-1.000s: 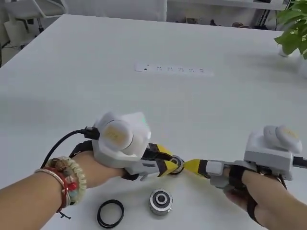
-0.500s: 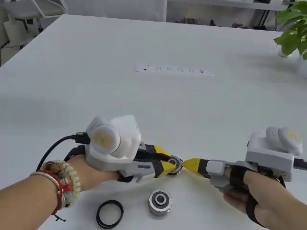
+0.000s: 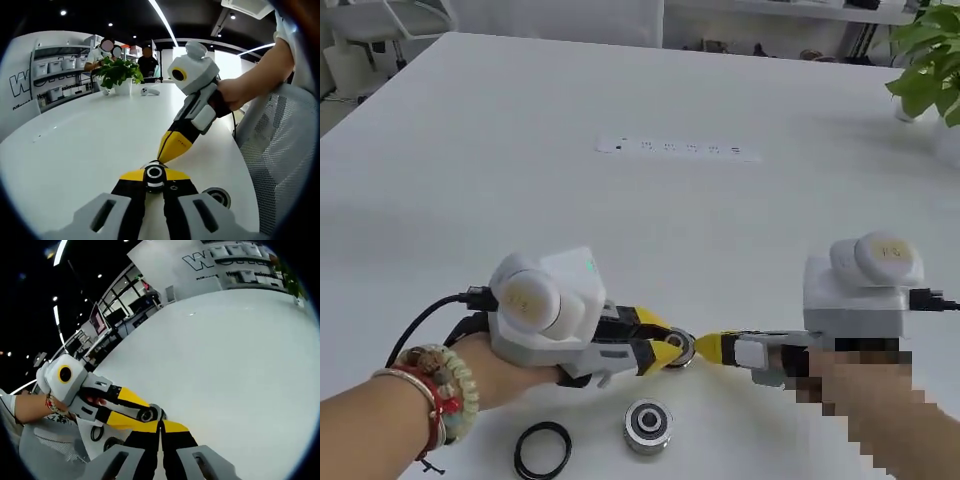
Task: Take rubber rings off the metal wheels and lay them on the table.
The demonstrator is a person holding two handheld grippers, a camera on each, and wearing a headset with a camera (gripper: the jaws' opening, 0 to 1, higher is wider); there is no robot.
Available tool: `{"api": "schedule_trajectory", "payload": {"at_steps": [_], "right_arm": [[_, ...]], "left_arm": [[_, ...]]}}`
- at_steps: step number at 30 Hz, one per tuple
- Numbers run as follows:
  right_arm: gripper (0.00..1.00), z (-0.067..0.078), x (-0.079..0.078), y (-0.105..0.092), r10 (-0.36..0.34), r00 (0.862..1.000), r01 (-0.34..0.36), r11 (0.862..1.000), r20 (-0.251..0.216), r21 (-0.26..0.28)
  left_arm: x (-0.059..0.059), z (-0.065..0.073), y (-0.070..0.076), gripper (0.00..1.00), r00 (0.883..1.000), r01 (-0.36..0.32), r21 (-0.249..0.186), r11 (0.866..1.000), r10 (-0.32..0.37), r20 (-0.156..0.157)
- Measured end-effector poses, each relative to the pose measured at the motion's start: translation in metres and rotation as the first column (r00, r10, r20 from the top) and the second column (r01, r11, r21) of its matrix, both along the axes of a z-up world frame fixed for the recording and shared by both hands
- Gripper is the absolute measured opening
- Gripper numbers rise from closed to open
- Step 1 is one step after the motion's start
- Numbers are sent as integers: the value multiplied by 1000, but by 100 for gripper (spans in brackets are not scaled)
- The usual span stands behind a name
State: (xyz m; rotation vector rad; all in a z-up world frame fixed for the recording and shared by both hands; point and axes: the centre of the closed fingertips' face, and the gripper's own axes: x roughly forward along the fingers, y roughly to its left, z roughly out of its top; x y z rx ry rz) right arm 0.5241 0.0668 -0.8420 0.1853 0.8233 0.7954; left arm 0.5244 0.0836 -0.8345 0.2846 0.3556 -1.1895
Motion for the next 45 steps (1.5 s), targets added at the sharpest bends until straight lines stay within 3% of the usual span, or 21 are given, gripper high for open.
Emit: {"api": "schedule_trajectory", "payload": {"at_steps": [3,6,8,29,45], "right_arm": [[0,-1,2,0,46,998,-43,997,43,-63],[0,-1,2,1,139,984,-116,977,116,-180],[0,-1,2,2,153,980,-123,969,131,-214],[0,2,1,4,82,995,-75,990,60,-120],[0,5,-3,6,82,995,-76,991,47,-113]], "left_arm": [[0,0,0,7,1000,-1,0,1000,1,1],[1,0,0,7,1000,-4,2,1000,4,0],[0,0,0,7,1000,-5,2,1000,5,0],[0,0,-1,7,1000,-5,5,1000,5,-1],[-1,-1,-2,7,1000,-4,10,1000,4,1]]}}
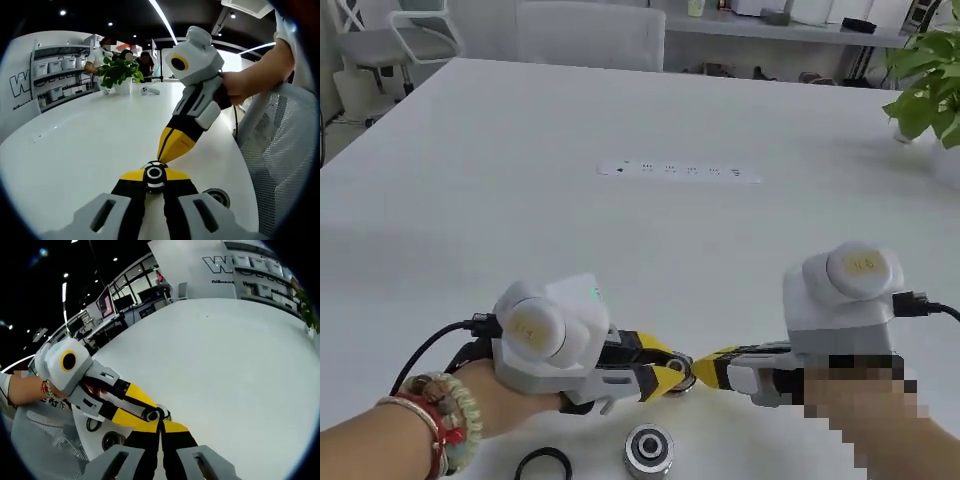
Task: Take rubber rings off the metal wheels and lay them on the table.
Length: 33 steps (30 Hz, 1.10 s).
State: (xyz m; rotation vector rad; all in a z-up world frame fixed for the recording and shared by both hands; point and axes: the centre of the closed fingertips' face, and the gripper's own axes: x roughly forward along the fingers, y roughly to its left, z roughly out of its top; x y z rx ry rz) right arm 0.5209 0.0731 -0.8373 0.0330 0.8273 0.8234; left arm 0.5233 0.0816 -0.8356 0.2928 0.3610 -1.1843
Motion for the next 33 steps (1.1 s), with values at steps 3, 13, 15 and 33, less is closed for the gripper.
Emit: {"api": "schedule_trajectory", "payload": {"at_steps": [3,13,15,33], "right_arm": [[0,0,0,0,-1,1000,1,1000,-1,-1],[0,1,-1,0,4,1000,-4,1000,-1,-13],[0,1,-1,0,6,1000,-6,1000,-1,-14],[0,4,-1,2,8,1000,-8,1000,-3,-4]], "left_arm": [[0,0,0,7,1000,0,0,1000,0,0],[-1,1,0,7,1000,2,-4,1000,-2,0],[-1,1,-1,7,1000,3,-3,1000,-3,0],[-1,1,0,7,1000,9,-7,1000,-9,0]]}}
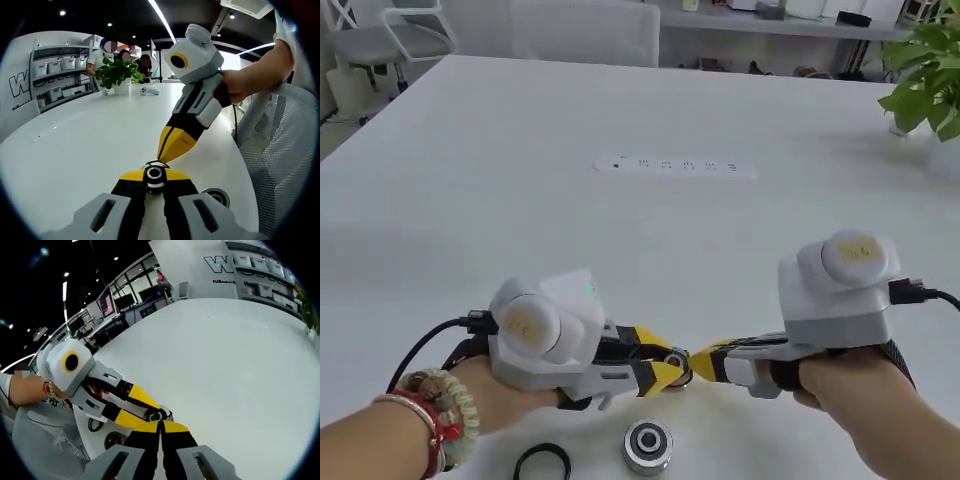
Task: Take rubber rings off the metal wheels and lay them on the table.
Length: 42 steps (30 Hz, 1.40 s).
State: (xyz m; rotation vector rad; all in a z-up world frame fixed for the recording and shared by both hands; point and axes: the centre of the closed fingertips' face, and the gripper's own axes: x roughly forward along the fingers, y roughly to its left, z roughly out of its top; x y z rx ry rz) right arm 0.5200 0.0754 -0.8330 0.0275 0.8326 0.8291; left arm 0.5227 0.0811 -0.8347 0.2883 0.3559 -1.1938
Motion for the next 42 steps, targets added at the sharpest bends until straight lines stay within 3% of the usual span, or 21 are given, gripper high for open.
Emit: {"api": "schedule_trajectory", "payload": {"at_steps": [15,26,31,38,42], "right_arm": [[0,4,-1,4,13,1000,-13,1000,6,14],[0,13,-4,12,28,1000,-29,998,7,55],[0,13,-2,10,4,1000,-3,996,-13,85],[0,12,-2,11,12,1000,-12,998,8,69],[0,13,2,7,-13,1000,12,996,5,86]], "left_arm": [[0,0,0,7,1000,1,-3,1000,-1,0],[1,0,0,7,1000,-2,-11,1000,2,-3],[1,0,0,7,1000,-5,-19,1000,5,-4],[1,0,0,7,1000,-21,-33,999,21,-11],[1,1,0,7,999,-35,-40,999,35,-19]]}}
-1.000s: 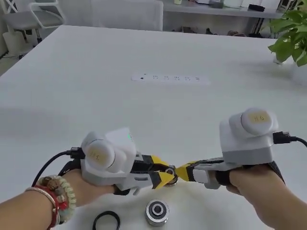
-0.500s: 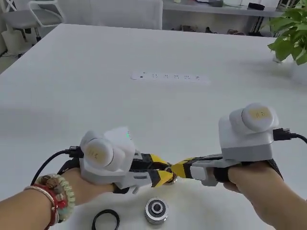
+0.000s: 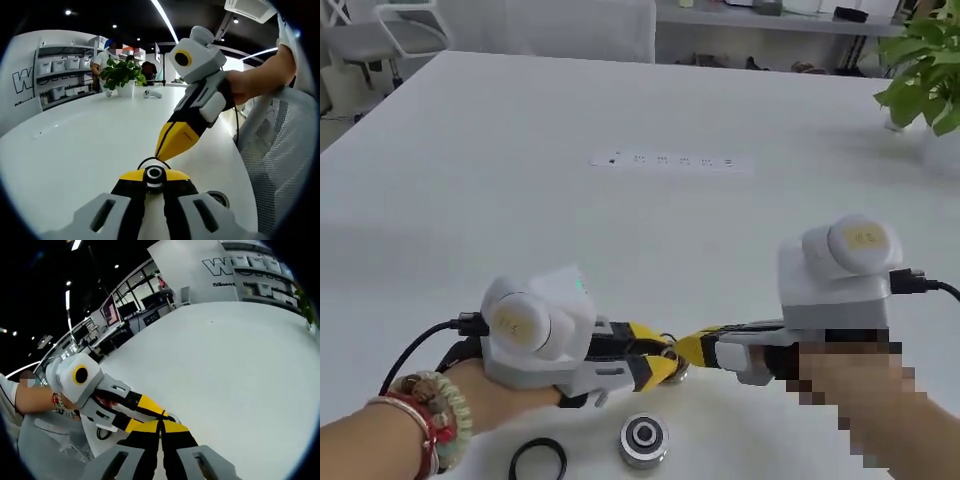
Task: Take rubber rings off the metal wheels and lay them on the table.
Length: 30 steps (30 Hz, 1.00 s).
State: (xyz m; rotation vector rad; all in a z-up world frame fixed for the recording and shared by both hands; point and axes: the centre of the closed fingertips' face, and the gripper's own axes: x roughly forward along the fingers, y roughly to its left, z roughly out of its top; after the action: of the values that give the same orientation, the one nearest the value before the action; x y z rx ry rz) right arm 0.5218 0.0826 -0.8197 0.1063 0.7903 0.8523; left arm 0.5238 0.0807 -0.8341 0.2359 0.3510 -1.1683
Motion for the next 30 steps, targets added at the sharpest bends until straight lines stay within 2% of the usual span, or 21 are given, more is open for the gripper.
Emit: {"api": "schedule_trajectory", "payload": {"at_steps": [2,4,14,19,30], "right_arm": [[0,-1,1,-2,-8,1000,8,1000,1,-4],[0,0,1,-2,-11,1000,11,1000,-1,1],[0,-4,0,-4,-11,1000,11,1000,-9,-14],[0,-3,0,-3,-11,1000,11,1000,-6,-10],[0,-1,2,-4,-18,1000,18,1000,-4,-5]], "left_arm": [[1,0,0,7,1000,-11,-6,1000,11,-24],[1,0,-1,7,1000,-12,0,1000,12,-29],[-1,0,-1,9,1000,11,63,998,-10,-11],[-1,1,1,9,1000,19,78,997,-18,-18],[-8,6,2,17,996,84,127,988,-85,2]]}}
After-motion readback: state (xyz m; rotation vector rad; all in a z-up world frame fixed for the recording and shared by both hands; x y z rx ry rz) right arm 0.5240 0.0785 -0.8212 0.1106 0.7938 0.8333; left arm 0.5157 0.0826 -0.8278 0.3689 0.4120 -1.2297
